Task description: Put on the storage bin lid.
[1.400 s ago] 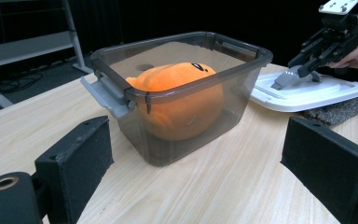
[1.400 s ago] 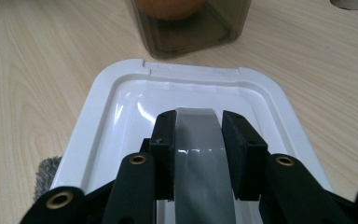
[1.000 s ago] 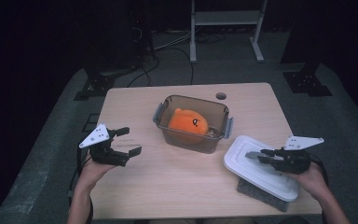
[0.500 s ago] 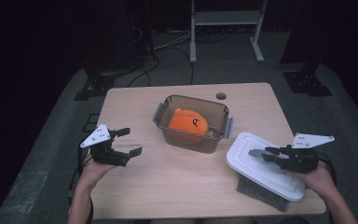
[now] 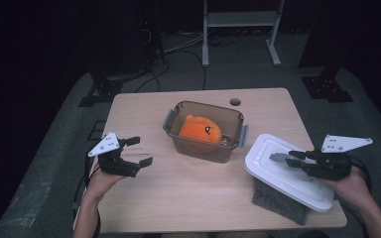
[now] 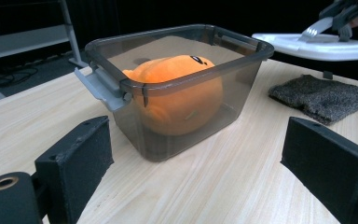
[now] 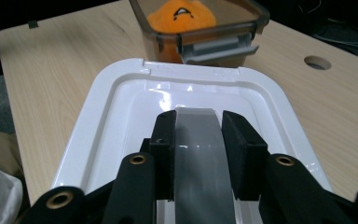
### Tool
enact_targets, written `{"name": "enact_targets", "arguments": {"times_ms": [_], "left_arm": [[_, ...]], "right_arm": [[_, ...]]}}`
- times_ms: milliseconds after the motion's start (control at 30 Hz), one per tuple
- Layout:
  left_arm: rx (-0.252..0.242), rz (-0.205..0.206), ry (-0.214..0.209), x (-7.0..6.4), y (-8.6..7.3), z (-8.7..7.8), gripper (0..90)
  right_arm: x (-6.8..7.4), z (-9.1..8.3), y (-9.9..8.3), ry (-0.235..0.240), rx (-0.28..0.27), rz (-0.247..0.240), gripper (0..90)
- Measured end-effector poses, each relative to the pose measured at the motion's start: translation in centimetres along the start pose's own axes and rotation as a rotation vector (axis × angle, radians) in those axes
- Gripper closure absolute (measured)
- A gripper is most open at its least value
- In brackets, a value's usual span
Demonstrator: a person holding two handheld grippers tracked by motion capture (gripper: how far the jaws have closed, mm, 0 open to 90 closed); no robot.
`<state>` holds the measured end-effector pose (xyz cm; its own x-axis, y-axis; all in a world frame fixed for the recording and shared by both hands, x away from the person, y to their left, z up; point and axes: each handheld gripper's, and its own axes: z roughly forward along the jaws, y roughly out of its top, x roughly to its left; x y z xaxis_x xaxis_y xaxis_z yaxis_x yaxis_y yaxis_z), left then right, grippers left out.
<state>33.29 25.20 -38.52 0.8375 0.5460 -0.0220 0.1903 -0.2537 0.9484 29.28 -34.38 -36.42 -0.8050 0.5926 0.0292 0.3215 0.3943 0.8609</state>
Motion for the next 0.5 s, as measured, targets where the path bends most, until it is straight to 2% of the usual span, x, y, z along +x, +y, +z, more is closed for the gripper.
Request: {"name": "enact_targets", "arguments": {"times_ms": [267,500], "left_arm": [[-0.004,-0.006,0.006,0.1,0.0,-0.2,7.8],[0.000,-0.009,0.006,0.2,-0.2,-0.1,7.8]], "right_arm": [[0.1,-1.4,2.8,0.013,-0.046,-0.017,65.5],[0.5,-1.3,5.1,0.030,-0.045,-0.046,65.6]]}}
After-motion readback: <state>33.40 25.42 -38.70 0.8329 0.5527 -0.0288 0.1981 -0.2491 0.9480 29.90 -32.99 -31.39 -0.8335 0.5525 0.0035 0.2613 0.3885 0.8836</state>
